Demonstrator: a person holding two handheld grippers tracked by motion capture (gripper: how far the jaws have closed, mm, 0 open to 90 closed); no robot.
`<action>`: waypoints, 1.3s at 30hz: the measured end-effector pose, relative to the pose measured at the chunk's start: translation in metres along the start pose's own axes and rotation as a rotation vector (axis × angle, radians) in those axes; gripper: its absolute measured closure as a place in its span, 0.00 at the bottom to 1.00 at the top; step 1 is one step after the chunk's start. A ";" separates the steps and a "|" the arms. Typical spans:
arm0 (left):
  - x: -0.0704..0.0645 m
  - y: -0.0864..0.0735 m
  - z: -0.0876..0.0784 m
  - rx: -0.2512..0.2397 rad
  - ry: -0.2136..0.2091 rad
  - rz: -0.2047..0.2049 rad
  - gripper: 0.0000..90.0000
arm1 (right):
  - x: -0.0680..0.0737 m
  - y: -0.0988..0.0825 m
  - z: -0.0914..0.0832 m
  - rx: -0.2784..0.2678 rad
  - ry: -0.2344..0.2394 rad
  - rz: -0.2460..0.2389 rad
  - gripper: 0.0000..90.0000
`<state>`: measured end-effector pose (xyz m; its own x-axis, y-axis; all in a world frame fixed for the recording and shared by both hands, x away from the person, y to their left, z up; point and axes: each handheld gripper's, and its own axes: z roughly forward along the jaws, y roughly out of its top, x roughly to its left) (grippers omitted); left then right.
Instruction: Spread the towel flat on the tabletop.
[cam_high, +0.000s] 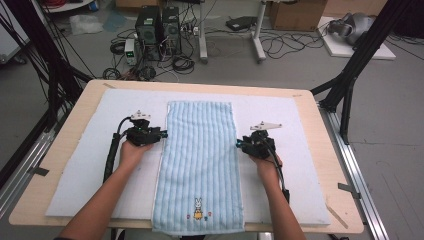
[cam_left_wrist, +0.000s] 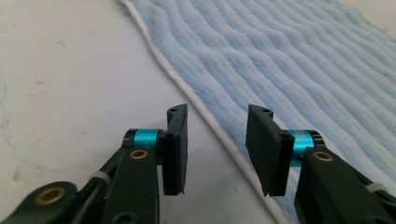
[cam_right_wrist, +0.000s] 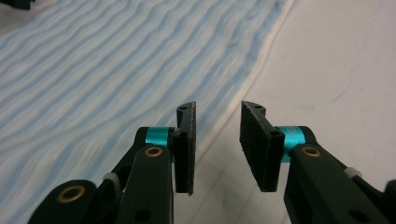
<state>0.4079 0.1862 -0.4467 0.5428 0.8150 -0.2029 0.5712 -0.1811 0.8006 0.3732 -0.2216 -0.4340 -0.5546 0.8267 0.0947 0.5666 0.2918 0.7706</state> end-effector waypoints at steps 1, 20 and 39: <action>-0.003 -0.002 -0.001 0.000 -0.019 0.005 0.67 | 0.003 -0.004 -0.004 0.004 0.012 -0.003 0.73; -0.006 -0.009 -0.005 0.001 0.126 0.080 0.95 | 0.047 -0.042 -0.034 0.120 0.082 -0.172 0.95; -0.027 -0.006 0.008 0.030 0.137 0.214 0.99 | 0.058 -0.044 -0.034 0.145 0.227 -0.196 0.98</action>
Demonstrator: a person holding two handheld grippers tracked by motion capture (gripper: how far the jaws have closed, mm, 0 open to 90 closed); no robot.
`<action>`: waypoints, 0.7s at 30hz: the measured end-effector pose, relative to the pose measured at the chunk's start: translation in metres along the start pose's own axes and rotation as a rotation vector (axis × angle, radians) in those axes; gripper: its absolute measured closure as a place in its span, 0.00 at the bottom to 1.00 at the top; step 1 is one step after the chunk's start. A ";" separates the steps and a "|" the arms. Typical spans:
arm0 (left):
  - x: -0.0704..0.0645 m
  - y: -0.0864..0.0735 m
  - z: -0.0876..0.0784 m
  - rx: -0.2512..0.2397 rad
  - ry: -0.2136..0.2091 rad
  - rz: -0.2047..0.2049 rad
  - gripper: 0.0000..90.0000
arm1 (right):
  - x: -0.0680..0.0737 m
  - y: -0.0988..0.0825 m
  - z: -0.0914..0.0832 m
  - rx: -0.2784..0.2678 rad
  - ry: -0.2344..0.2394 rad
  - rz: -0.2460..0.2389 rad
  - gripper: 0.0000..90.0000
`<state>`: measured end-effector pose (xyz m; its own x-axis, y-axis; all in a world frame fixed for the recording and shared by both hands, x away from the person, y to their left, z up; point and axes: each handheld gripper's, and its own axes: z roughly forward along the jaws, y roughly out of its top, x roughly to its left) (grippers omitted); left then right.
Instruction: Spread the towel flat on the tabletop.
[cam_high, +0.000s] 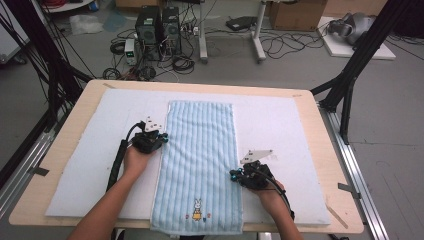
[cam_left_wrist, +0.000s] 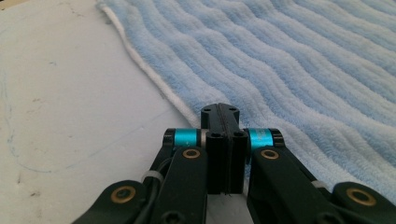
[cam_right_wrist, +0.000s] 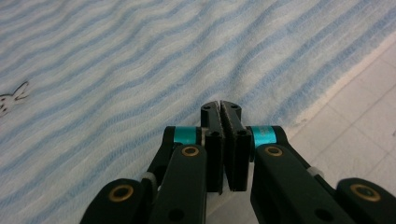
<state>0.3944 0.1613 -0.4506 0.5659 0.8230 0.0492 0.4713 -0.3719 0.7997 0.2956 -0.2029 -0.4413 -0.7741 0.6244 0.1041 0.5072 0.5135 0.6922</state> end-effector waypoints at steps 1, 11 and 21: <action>0.001 0.000 -0.001 0.003 -0.008 -0.010 0.99 | 0.000 -0.001 -0.001 -0.001 0.004 0.003 0.97; 0.023 -0.013 -0.027 -0.196 -0.174 -0.197 0.50 | -0.020 0.002 -0.025 -0.250 -0.143 0.099 0.45; 0.025 -0.023 -0.050 -0.273 -0.189 -0.210 0.22 | -0.065 0.009 -0.031 -0.228 -0.320 0.205 0.15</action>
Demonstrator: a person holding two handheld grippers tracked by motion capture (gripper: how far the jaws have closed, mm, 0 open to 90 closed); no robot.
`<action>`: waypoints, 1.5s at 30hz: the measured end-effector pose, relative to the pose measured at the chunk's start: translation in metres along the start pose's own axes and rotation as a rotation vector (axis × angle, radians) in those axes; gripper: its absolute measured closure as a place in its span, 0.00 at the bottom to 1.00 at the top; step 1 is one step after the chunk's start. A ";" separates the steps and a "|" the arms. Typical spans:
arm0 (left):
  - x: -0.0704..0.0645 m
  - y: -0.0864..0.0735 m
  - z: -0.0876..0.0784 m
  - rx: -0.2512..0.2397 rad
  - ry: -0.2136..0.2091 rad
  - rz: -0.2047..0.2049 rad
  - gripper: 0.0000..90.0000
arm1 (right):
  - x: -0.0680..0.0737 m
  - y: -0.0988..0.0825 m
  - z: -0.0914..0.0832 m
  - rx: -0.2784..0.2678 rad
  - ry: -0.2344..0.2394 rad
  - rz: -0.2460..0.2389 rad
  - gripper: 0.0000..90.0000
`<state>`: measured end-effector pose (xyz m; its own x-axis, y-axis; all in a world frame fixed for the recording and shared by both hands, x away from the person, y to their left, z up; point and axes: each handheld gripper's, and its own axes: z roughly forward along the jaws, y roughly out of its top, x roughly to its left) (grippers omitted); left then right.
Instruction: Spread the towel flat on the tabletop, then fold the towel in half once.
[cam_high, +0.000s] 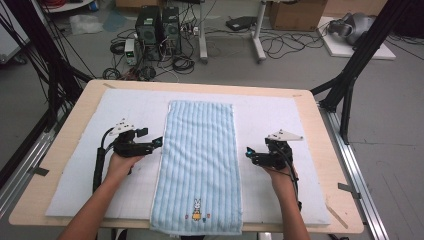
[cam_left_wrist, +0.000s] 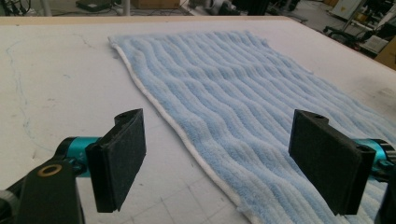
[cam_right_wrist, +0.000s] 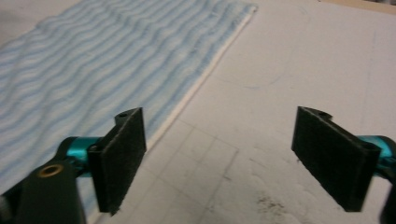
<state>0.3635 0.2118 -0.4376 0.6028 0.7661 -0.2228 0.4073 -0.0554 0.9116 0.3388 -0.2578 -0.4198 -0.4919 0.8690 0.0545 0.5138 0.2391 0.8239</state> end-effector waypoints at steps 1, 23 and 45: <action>0.000 0.000 -0.001 -0.008 -0.007 -0.002 0.22 | -0.002 0.000 0.001 0.002 -0.006 0.001 0.14; 0.003 0.001 -0.009 -0.031 -0.021 -0.015 0.22 | -0.001 -0.002 -0.007 -0.029 0.028 -0.006 0.13; 0.010 0.025 0.019 0.015 0.043 -0.045 0.24 | -0.002 -0.001 0.000 -0.025 0.066 0.000 0.13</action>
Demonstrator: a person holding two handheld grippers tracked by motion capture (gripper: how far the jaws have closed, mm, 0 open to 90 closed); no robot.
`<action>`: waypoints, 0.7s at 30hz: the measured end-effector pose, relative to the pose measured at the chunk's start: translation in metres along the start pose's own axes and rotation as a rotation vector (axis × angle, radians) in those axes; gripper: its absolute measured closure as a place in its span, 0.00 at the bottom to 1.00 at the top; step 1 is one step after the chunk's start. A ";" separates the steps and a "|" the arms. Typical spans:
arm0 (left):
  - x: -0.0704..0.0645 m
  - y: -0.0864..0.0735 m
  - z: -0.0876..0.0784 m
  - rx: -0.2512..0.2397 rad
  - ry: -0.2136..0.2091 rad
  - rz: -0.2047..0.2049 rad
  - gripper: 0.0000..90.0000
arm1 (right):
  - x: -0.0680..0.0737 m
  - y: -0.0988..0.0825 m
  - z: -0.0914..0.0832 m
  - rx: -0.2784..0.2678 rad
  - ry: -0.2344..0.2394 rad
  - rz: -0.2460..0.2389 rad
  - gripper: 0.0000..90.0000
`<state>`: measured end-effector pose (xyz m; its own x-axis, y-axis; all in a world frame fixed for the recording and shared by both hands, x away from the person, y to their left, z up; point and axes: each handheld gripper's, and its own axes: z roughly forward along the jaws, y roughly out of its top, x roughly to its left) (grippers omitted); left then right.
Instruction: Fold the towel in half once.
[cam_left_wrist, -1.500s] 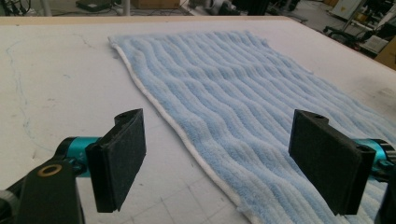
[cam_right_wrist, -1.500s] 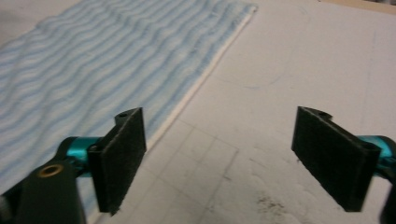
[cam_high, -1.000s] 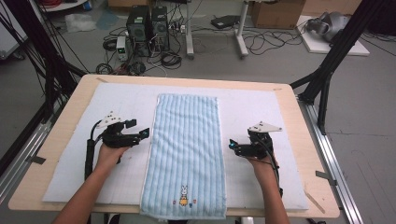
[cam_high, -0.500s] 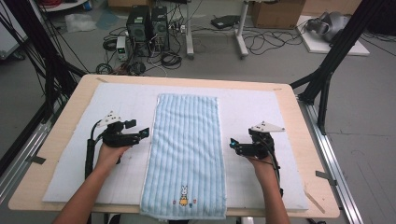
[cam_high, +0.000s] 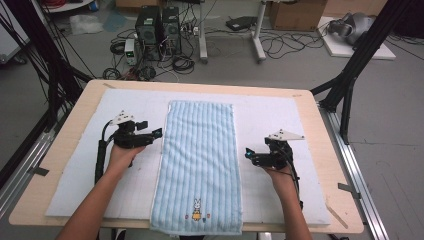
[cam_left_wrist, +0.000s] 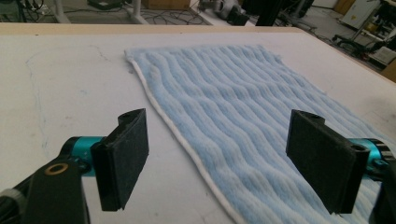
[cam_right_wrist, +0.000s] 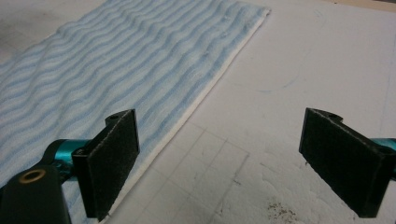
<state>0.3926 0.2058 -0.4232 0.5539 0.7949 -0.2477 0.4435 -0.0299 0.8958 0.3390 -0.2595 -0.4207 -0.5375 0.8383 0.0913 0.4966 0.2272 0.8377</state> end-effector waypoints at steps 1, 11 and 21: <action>0.000 0.003 0.004 0.003 0.008 0.003 0.24 | 0.000 0.000 0.000 0.002 -0.001 0.004 0.13; 0.002 0.013 0.044 0.115 0.060 0.012 0.32 | -0.001 -0.001 0.001 0.010 0.001 0.027 0.13; -0.002 0.011 0.072 0.228 0.142 0.090 0.42 | -0.002 -0.002 0.000 0.019 -0.001 0.049 0.13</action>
<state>0.4467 0.1608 -0.4398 0.5015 0.8591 -0.1020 0.5529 -0.2276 0.8015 0.3393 -0.2612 -0.4226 -0.5114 0.8493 0.1310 0.5351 0.1955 0.8218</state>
